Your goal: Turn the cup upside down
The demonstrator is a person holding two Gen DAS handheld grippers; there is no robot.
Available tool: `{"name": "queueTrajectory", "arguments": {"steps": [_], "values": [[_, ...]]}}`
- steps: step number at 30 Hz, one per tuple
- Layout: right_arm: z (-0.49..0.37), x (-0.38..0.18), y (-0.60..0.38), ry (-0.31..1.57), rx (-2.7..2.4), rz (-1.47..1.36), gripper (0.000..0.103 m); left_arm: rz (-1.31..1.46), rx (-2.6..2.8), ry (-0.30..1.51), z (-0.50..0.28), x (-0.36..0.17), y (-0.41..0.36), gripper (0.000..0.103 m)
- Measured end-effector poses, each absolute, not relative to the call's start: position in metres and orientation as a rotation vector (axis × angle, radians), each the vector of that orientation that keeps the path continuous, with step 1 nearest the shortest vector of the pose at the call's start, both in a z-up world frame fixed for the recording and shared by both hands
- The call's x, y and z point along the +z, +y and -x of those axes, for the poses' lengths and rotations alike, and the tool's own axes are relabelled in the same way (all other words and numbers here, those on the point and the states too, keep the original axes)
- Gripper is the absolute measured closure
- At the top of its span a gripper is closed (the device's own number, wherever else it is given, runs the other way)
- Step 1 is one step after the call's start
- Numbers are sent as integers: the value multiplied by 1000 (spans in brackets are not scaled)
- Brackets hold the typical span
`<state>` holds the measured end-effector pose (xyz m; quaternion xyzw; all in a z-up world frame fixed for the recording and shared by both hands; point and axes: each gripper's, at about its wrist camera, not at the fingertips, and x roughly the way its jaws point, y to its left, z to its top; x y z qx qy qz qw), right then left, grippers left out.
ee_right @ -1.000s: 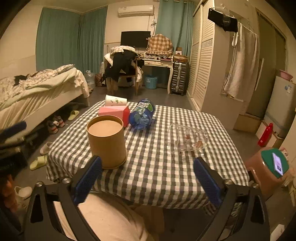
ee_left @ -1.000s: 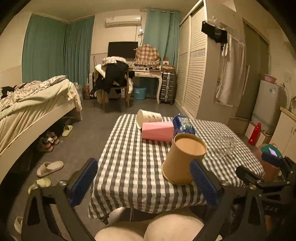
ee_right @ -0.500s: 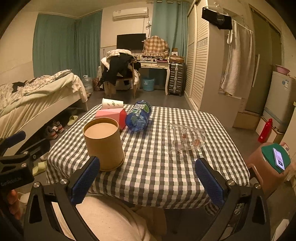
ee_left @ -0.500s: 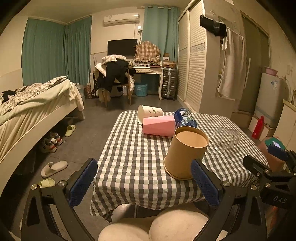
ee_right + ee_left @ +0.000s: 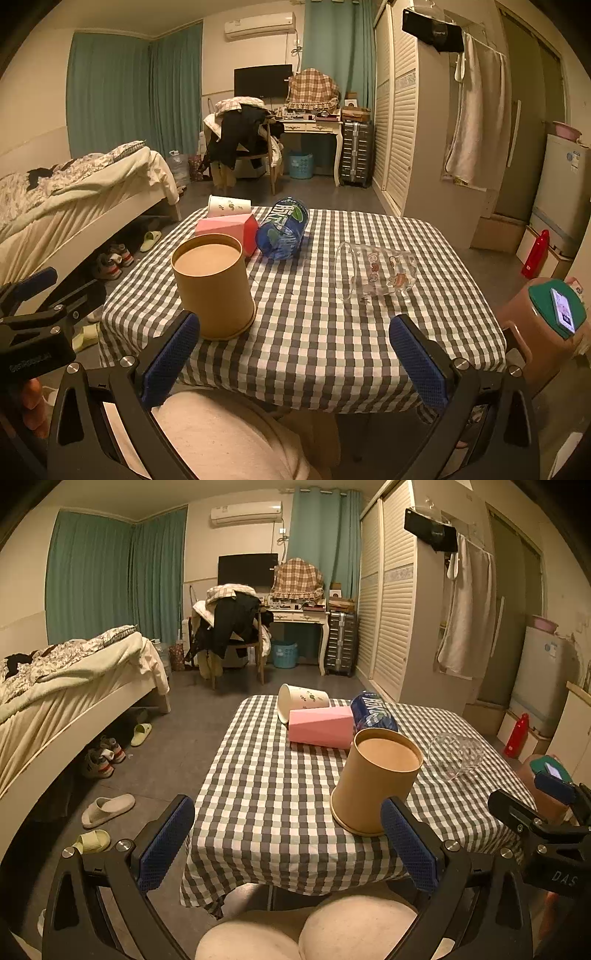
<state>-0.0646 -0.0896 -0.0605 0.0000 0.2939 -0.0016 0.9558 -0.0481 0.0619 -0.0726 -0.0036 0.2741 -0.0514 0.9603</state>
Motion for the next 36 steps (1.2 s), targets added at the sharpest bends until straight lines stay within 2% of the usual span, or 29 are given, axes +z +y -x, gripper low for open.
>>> {"name": "queueTrajectory", "arguments": {"steps": [36], "values": [[54,-62,-80,620,-10,16,0,5,-103,595,36,-78,70,0]]}}
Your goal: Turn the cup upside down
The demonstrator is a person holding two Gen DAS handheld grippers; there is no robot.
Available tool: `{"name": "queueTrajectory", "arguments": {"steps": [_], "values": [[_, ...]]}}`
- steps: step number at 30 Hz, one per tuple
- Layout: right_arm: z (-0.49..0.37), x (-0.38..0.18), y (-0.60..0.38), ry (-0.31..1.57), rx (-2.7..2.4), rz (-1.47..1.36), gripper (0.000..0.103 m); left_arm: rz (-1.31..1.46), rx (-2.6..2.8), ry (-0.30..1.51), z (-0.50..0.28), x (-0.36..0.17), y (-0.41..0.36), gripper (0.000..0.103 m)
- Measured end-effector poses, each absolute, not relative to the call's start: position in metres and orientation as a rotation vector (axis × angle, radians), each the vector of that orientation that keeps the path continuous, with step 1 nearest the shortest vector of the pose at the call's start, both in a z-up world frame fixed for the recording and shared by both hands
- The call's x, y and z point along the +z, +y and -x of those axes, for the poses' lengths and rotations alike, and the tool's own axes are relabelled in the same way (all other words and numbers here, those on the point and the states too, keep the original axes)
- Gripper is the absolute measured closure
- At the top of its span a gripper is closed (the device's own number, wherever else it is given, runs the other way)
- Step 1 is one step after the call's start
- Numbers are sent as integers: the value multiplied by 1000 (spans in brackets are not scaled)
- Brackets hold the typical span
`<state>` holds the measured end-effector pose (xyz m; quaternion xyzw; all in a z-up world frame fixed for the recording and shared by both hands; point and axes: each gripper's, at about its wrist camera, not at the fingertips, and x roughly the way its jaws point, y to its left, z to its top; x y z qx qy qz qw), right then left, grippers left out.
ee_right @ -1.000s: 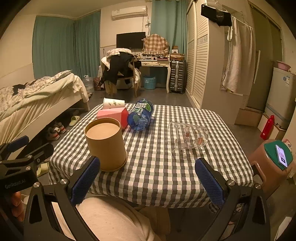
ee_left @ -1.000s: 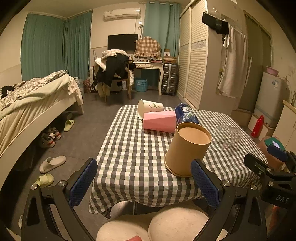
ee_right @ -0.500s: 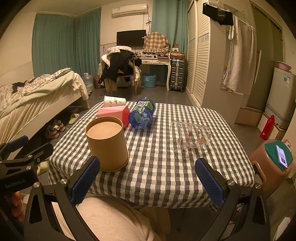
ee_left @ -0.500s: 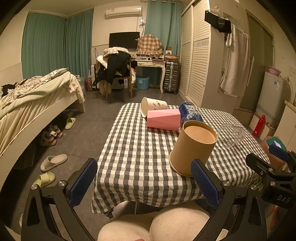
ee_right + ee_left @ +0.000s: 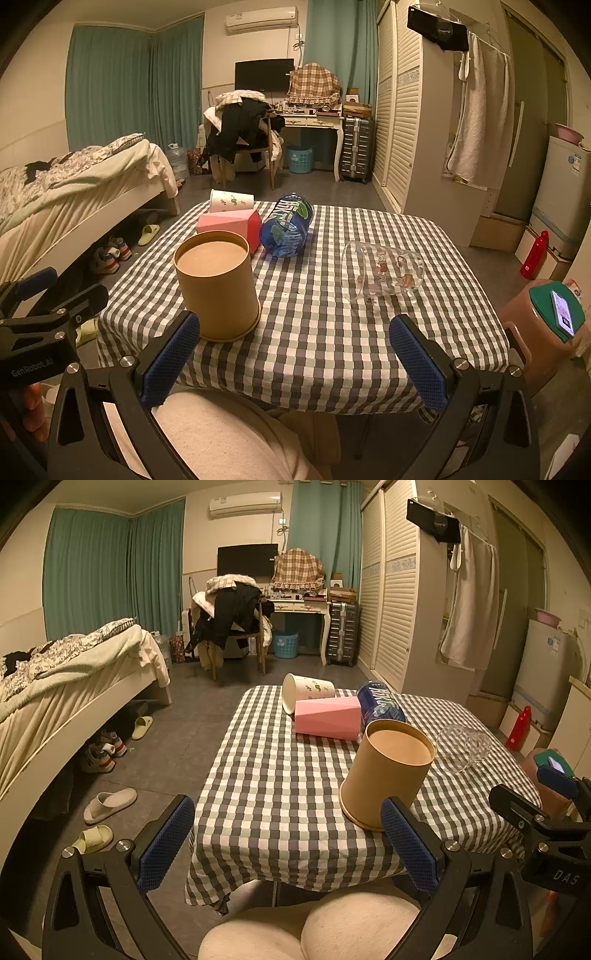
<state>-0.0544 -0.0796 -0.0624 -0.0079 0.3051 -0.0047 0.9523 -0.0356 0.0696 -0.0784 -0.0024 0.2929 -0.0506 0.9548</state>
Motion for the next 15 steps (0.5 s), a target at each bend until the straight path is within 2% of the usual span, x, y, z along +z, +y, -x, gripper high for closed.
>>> {"name": "queueTrajectory", "arguments": {"steps": [15], "values": [[56,-63,-79,623,-6,18,0,-2,-98,597,36,-78,73,0]]}}
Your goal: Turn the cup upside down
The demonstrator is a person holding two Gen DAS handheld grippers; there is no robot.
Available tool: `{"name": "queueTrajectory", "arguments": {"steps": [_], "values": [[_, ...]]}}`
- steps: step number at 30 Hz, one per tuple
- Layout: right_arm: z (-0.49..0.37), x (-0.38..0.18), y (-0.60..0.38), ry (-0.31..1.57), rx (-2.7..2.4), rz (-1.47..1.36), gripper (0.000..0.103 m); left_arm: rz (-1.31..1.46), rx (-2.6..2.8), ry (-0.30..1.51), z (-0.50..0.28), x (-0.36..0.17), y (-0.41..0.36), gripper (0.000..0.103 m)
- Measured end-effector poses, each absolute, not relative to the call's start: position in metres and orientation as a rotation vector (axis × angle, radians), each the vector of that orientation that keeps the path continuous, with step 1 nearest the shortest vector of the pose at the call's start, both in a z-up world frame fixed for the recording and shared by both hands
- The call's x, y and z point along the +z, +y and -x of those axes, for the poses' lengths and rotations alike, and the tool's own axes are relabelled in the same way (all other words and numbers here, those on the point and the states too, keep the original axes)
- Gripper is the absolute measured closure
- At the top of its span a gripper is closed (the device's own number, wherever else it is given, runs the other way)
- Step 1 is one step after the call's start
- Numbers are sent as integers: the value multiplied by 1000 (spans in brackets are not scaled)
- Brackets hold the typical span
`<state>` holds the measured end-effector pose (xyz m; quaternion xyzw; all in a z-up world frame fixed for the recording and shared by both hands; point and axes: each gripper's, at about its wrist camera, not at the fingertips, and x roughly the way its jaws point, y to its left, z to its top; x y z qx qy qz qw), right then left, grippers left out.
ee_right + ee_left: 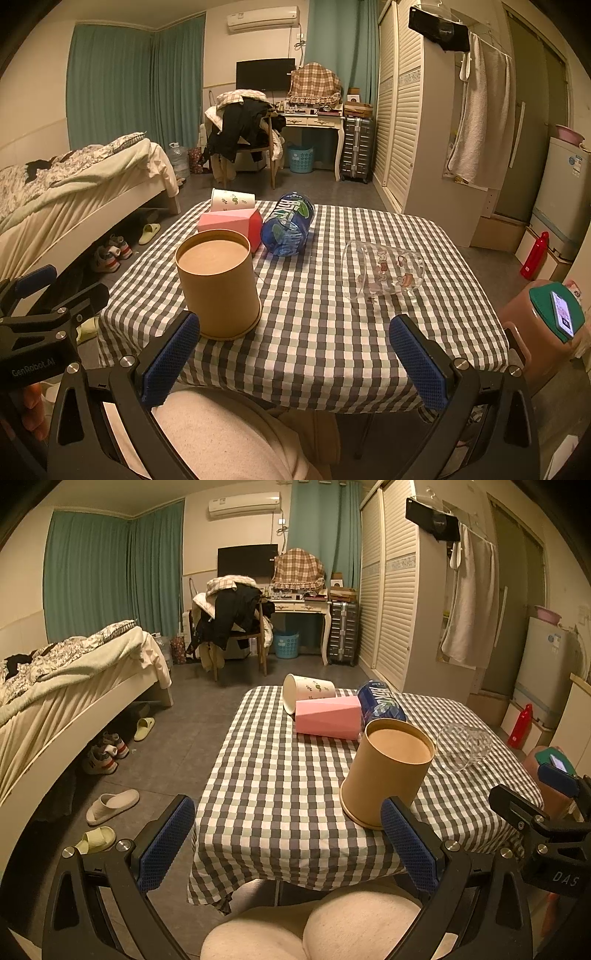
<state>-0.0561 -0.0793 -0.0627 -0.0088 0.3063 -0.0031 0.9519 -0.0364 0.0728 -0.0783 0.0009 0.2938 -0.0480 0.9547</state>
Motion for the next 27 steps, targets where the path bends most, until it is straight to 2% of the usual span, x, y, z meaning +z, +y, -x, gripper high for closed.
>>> {"name": "queueTrajectory", "arguments": {"steps": [27], "values": [[57,-58,-72,624,8,36,0,0,-94,597,39,-75,80,0]]}}
